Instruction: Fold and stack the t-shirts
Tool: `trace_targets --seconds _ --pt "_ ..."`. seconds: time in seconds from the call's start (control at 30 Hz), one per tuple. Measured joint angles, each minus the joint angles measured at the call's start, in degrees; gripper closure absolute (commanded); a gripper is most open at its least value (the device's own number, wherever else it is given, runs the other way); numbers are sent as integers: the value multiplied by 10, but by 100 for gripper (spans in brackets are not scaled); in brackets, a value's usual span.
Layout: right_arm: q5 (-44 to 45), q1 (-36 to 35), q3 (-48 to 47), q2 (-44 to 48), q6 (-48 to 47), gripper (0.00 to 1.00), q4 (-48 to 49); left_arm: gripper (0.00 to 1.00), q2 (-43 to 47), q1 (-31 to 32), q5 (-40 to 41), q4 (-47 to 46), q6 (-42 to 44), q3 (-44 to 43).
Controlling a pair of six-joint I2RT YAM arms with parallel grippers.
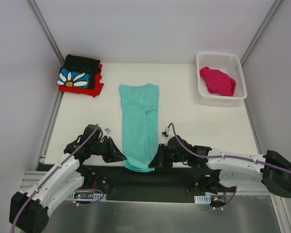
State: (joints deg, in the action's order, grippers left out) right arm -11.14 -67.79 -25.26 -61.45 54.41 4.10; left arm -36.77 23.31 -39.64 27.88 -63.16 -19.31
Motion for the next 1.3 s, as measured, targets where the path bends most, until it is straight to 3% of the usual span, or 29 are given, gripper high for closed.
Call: trace_targets --seconds 0.47,0.87,1.3 --pt "-46 163 -103 -45 -113 86 -80 100 -180 0 14 -18 34 -110" --pt "-98 201 -192 -161 -172 87 -90 100 -256 -2 16 -34 56 -175" --pt "-139 288 -255 -184 -233 88 -126 100 -323 -70 9 -37 100 -222"
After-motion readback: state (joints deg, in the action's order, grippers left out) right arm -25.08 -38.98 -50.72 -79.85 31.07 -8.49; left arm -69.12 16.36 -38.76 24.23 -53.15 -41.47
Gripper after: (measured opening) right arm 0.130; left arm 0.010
